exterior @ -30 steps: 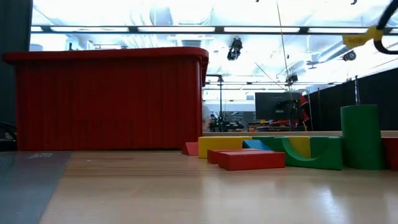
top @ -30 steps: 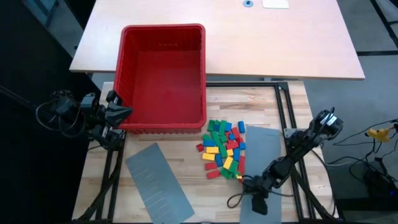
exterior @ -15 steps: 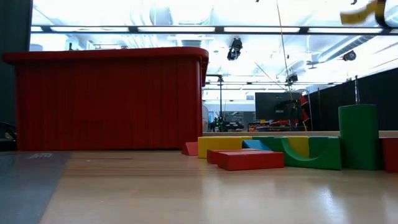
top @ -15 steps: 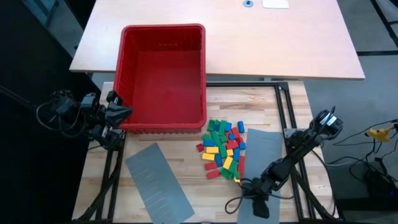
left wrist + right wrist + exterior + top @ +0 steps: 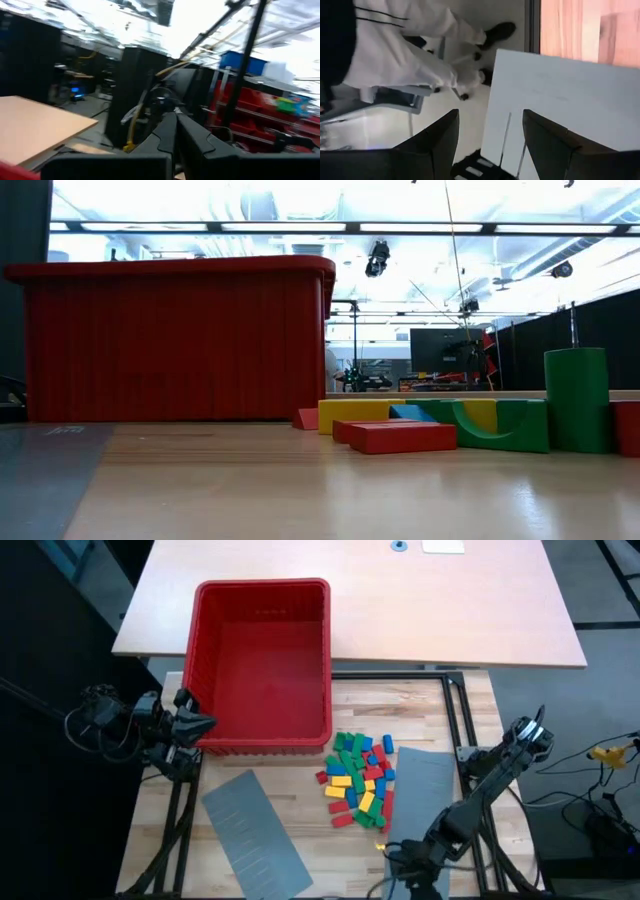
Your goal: Sort blocks
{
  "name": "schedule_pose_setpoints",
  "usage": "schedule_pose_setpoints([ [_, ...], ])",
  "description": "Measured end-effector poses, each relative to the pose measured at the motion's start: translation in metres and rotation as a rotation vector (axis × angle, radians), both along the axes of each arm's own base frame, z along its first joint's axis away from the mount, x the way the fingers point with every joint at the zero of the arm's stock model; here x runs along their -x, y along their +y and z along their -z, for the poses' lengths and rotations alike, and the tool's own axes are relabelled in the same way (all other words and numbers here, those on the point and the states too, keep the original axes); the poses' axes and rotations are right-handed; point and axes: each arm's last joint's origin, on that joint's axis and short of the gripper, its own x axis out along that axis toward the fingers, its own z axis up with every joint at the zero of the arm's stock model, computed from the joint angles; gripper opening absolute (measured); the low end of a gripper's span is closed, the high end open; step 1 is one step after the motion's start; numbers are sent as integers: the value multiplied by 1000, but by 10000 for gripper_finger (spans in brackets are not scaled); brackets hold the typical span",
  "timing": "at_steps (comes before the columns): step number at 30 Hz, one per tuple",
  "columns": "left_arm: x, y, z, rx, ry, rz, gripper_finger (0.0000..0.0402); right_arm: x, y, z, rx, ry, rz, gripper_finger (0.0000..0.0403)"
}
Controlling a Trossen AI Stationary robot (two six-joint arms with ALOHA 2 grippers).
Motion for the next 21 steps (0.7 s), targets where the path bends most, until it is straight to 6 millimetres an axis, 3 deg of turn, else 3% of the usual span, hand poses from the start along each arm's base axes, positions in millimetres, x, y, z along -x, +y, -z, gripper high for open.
schedule_pose_setpoints([
  [5, 1, 0, -1, -10, -12, 37, 0, 0, 24, 7, 67, 51, -24, 199],
  [13, 4, 2, -1, -3, -22, 38, 0, -5, 55, 33, 270, 202, -71, 199],
  [21, 5, 3, -2, 17, -27, 44, 0, -9, 66, 21, 353, 102, -91, 199],
])
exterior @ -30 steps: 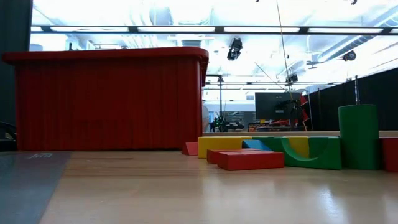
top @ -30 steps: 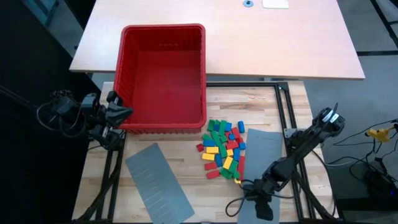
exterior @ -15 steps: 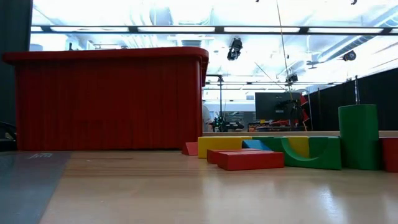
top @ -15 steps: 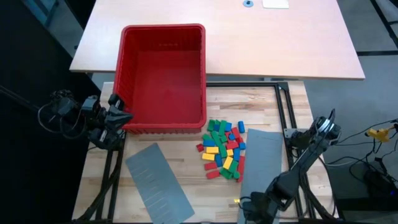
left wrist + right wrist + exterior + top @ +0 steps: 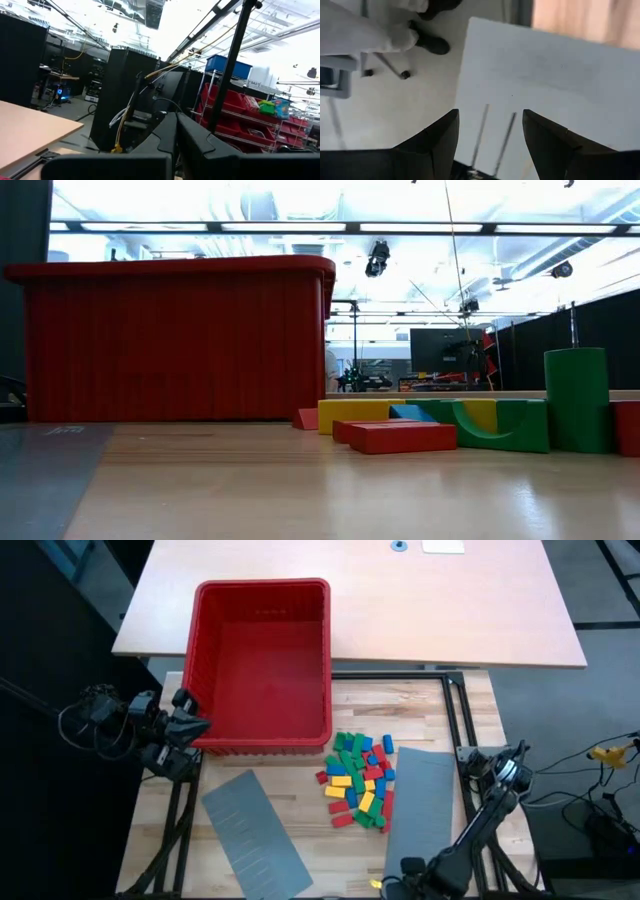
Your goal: Sort blocks
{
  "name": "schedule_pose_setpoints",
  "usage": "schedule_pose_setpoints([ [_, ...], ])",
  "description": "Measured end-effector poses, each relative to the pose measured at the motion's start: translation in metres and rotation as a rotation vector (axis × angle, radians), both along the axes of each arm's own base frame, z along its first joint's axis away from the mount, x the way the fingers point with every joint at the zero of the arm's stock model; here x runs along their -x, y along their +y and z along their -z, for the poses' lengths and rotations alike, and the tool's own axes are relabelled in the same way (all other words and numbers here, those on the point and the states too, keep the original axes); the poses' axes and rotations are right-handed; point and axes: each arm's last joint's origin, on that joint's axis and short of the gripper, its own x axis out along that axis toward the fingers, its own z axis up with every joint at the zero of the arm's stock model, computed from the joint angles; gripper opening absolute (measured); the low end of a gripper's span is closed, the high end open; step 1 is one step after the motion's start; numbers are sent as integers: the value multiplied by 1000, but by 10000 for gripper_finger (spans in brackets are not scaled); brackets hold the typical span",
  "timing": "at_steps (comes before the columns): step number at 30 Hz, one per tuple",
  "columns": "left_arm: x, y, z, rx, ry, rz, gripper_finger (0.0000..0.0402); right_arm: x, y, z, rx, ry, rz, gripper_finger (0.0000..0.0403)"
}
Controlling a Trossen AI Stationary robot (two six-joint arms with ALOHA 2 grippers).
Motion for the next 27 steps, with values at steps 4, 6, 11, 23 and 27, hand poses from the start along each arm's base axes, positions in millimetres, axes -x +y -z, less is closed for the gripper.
schedule_pose_setpoints([
  [4, 0, 0, 0, 15, 1, 6, 0, 6, 1, -6, 64, -49, 7, 199],
  [6, 0, 0, 0, 17, 0, 6, 0, 9, 4, -7, 71, -72, 17, 199],
  [11, 0, 0, 0, 20, -3, 7, 0, 6, 10, -8, 20, -136, 3, 199],
  [23, 6, 2, -2, 20, -45, 115, 0, -22, 22, -24, -260, -270, 146, 199],
  [27, 9, 3, -1, -4, -40, 146, 0, -27, 16, -23, -252, -224, 219, 199],
])
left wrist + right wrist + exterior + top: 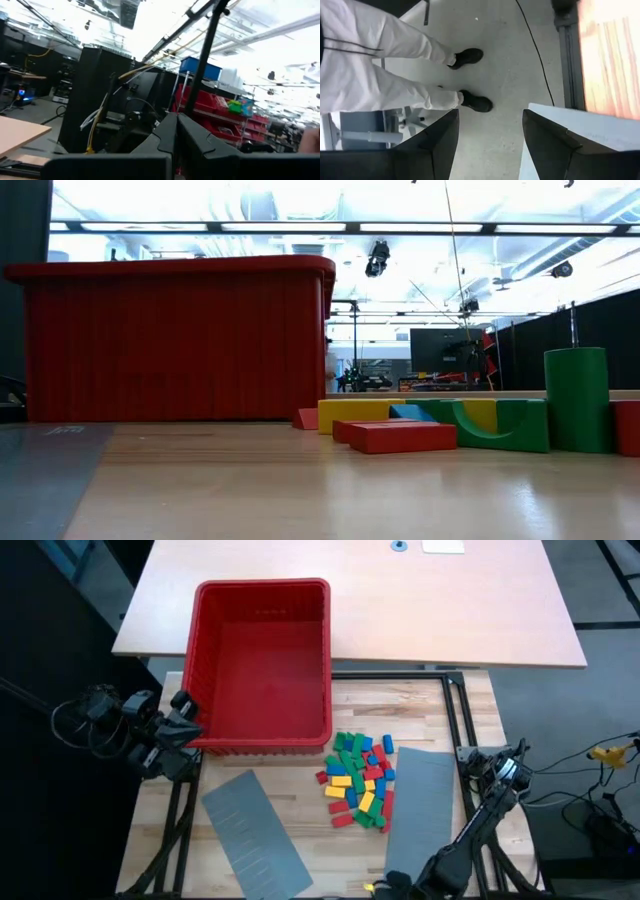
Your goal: Sort blocks
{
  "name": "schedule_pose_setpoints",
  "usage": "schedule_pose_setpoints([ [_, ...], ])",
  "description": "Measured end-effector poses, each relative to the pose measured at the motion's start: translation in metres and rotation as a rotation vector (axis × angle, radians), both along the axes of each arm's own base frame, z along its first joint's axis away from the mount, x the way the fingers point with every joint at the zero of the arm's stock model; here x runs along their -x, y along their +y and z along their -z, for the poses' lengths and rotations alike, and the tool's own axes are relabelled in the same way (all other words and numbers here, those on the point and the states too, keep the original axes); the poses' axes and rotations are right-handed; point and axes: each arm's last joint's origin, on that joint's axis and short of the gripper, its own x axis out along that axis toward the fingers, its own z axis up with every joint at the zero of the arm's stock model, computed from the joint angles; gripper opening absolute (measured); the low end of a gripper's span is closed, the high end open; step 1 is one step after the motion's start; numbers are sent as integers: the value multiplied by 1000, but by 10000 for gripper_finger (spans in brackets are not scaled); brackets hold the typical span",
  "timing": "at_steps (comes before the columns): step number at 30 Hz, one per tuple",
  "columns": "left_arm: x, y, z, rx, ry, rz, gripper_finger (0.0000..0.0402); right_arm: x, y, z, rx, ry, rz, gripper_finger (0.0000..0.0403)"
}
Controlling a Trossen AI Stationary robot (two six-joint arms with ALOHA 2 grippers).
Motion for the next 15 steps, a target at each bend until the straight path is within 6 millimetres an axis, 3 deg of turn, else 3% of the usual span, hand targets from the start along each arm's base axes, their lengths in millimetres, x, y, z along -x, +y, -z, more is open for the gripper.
schedule_pose_setpoints([
  [9, 3, 2, 5, -28, 41, 1, 0, -1, -2, 1, 25, 2, -11, 198],
  [15, 4, 3, 5, -25, 42, 3, 0, -16, 18, -5, 21, -27, -89, 172],
])
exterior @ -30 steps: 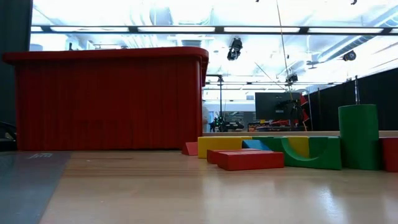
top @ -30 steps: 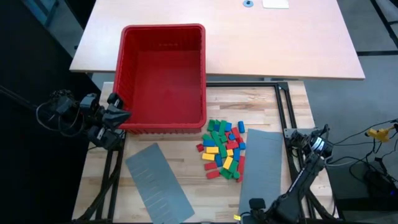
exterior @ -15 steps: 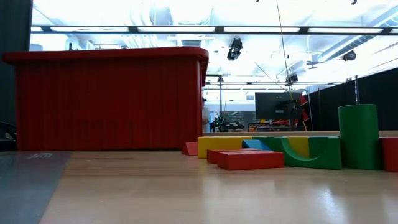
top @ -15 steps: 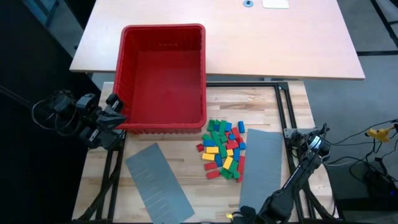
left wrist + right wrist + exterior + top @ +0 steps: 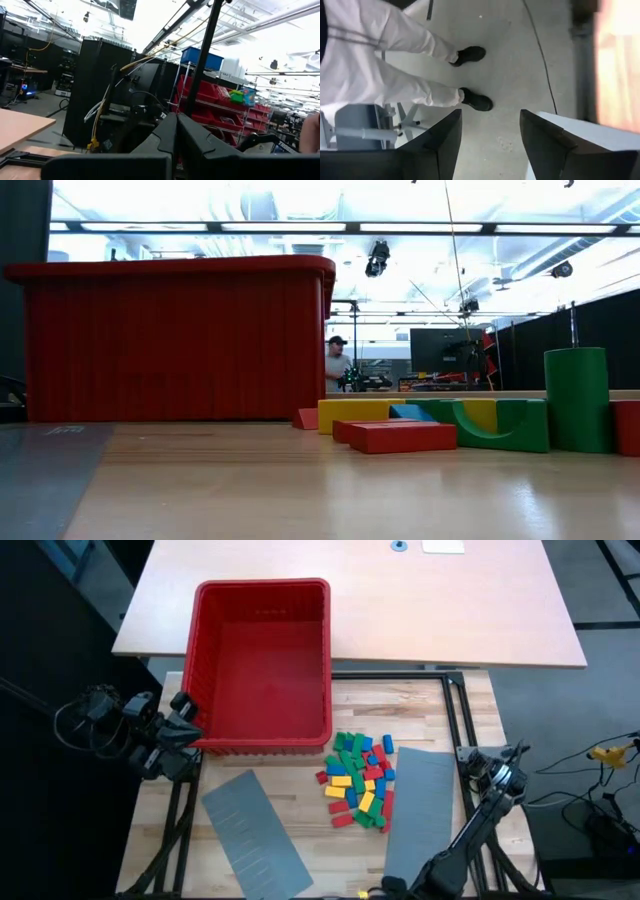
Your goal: Sort blocks
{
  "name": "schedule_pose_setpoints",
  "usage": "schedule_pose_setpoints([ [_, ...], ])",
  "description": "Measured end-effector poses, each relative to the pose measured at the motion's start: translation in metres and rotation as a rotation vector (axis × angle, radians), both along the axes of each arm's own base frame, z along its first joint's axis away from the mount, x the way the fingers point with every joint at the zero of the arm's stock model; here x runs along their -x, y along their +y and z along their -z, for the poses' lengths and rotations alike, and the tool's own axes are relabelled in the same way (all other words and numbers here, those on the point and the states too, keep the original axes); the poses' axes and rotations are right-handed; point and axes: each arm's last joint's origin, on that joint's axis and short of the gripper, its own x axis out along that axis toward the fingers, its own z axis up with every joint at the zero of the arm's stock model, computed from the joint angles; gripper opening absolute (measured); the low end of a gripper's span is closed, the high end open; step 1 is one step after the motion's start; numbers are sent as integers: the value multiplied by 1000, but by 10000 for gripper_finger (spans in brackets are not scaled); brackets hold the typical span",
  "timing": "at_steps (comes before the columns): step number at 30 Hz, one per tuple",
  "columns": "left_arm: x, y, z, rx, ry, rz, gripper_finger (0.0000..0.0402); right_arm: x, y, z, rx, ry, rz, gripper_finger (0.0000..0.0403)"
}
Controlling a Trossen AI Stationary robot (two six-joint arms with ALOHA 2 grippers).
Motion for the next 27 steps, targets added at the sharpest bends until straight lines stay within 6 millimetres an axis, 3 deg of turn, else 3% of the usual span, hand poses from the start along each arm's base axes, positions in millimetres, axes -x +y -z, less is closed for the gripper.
schedule_pose_setpoints([
  [5, 0, 0, 0, 1, -1, 0, 0, -10, 22, 3, 68, 58, -74, 142],
  [13, 0, 0, 0, 10, 3, 3, 5, -11, 39, 37, 197, 202, -48, 132],
  [27, -2, -1, 5, 10, 55, 13, 29, -11, 36, 48, 220, 316, 144, 276],
])
